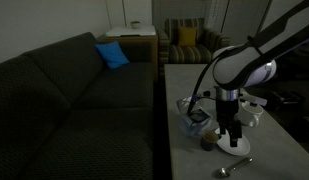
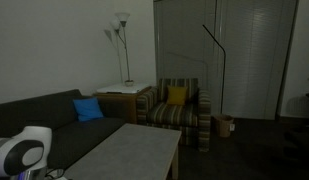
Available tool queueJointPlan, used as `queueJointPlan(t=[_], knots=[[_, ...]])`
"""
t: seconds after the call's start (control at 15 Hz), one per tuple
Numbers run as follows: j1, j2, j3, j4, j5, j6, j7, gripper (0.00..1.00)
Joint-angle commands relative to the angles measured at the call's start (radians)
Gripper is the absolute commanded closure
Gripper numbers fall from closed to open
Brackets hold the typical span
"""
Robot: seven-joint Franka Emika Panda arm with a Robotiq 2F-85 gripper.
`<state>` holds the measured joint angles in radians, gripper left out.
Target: Put the mug at the right edge of the box
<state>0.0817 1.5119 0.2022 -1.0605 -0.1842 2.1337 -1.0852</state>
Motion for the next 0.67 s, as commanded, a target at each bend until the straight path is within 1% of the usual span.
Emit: queueJointPlan(t=[0.0, 0.2, 0.33, 0.4, 0.6], knots=[[0.013, 0.002, -0.017, 0.013, 0.025, -0.009, -0.010, 0.00], [0.020, -0.004, -0.020, -0.006, 0.032, 0.007, -0.005, 0.00], [0.018, -0.004, -0.005, -0.016, 0.057, -0.005, 0.008, 0.00], [0.021, -0.004, -0.014, 0.005, 0.047, -0.010, -0.005, 0.00], [0.025, -0.007, -0.013, 0.004, 0.051, -0.010, -0.004, 0.00]])
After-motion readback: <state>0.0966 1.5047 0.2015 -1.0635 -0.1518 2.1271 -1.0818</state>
